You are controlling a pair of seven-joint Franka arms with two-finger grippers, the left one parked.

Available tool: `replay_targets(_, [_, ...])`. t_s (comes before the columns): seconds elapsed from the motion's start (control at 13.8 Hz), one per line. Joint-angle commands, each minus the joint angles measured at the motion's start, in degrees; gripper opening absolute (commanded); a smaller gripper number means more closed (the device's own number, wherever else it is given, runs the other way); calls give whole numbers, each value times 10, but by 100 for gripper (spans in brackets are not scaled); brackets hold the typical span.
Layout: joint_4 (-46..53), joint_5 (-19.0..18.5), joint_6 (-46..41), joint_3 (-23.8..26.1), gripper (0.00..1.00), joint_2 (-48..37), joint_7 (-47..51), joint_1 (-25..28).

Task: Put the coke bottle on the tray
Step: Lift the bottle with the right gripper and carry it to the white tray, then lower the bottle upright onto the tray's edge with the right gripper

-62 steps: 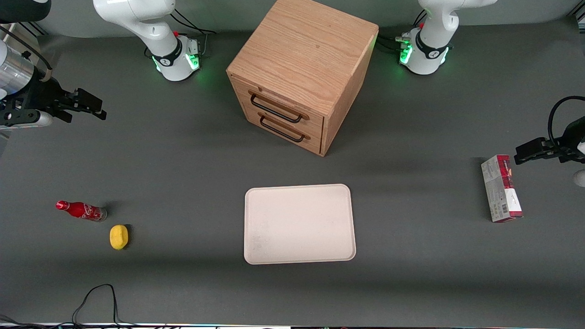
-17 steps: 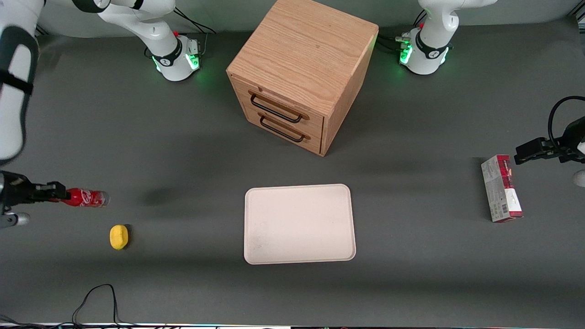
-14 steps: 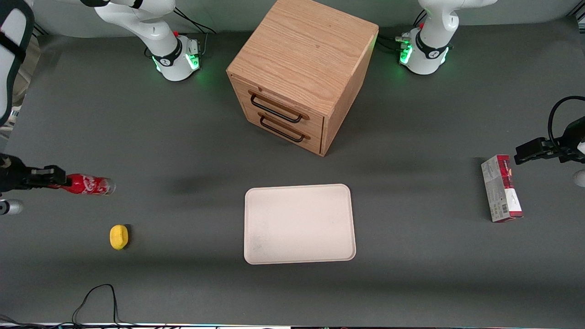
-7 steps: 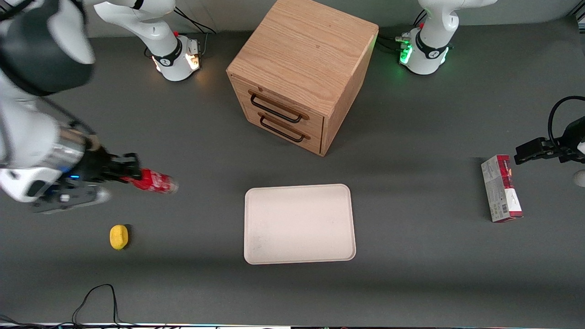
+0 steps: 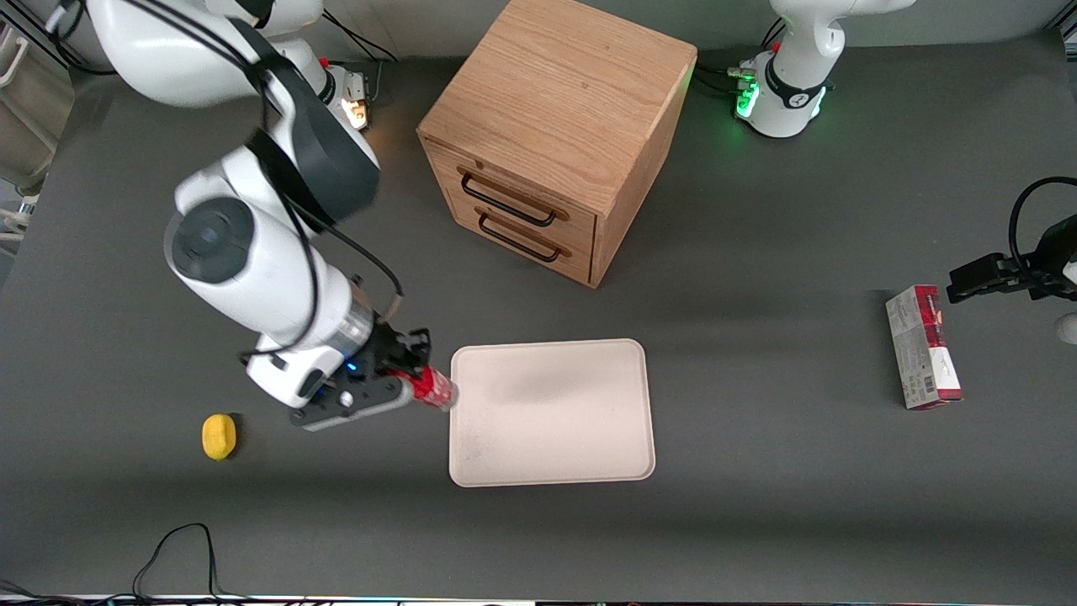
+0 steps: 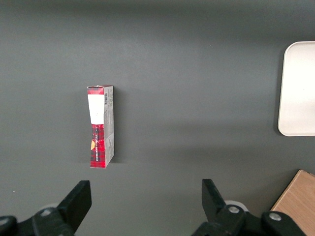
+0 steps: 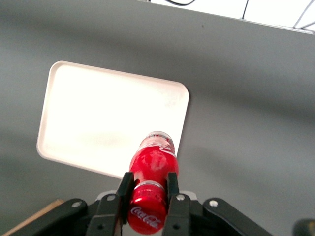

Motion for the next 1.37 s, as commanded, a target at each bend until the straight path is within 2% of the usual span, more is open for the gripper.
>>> replay_targets(0.0, [34, -59, 39, 13, 0, 61, 7, 25])
replay_targets(0.22, [27, -61, 89, 14, 0, 101, 2, 26])
replay_targets(0.58, [20, -74, 111, 12, 0, 124, 6, 33])
replay_targets(0.72, [20, -77, 112, 9, 9, 126, 2, 30])
replay_targets(0.94, [20, -103, 121, 8, 17, 142, 4, 29])
replay_targets(1.08, [19, -107, 133, 9, 28, 146, 6, 29])
replay_targets(1.16, [20, -108, 134, 8, 42, 147, 5, 29])
replay_targets(1.23, [18, -110, 140, 8, 95, 147, 5, 28])
replay_targets(1.3, [8, -122, 152, 8, 100, 146, 6, 27])
